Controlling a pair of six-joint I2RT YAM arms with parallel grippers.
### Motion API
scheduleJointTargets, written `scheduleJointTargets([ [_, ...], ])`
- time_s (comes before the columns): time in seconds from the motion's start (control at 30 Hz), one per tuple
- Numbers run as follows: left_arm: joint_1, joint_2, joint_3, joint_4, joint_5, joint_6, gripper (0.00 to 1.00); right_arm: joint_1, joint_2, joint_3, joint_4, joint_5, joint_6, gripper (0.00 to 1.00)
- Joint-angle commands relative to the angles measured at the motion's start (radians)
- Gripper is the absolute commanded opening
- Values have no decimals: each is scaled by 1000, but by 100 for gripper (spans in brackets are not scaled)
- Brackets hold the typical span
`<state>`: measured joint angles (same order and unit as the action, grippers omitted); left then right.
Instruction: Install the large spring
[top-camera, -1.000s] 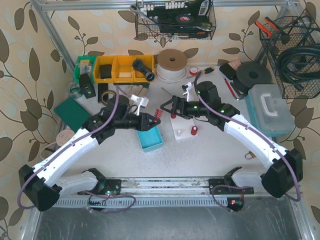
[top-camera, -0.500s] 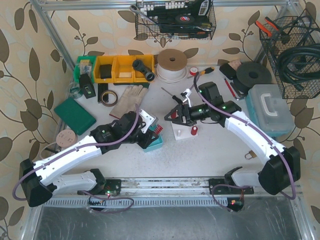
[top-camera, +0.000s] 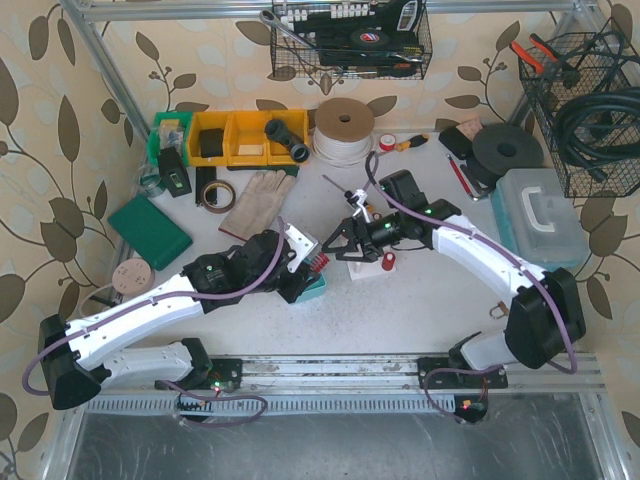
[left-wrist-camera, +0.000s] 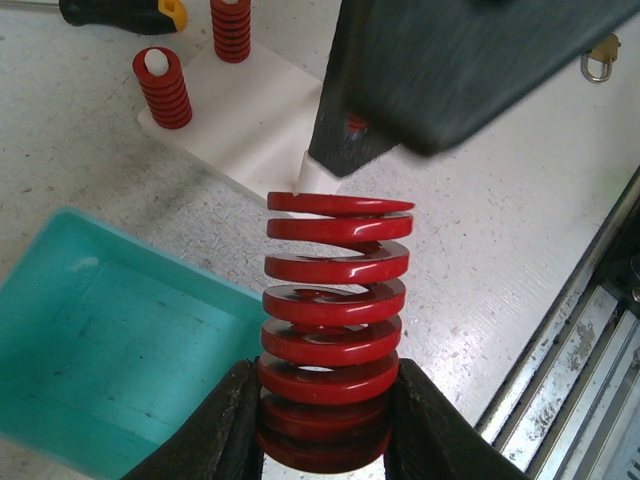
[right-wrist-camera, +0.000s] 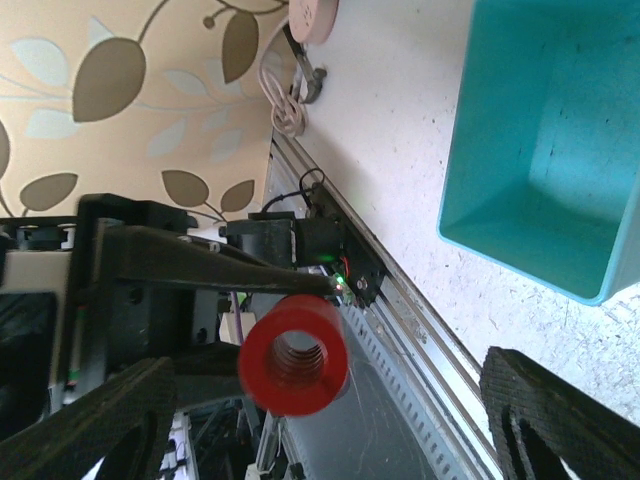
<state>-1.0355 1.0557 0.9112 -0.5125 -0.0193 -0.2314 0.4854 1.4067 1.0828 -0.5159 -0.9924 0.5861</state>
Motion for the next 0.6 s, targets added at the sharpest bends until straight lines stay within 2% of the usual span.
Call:
scheduleJointTargets([
  [0.0, -14, -9, 21, 52, -15, 25, 0, 41, 45, 35, 11, -21, -11, 81],
  [0.57, -18, 12, 31, 46, -13, 30, 0, 68, 87, 76, 5, -4, -13, 52],
])
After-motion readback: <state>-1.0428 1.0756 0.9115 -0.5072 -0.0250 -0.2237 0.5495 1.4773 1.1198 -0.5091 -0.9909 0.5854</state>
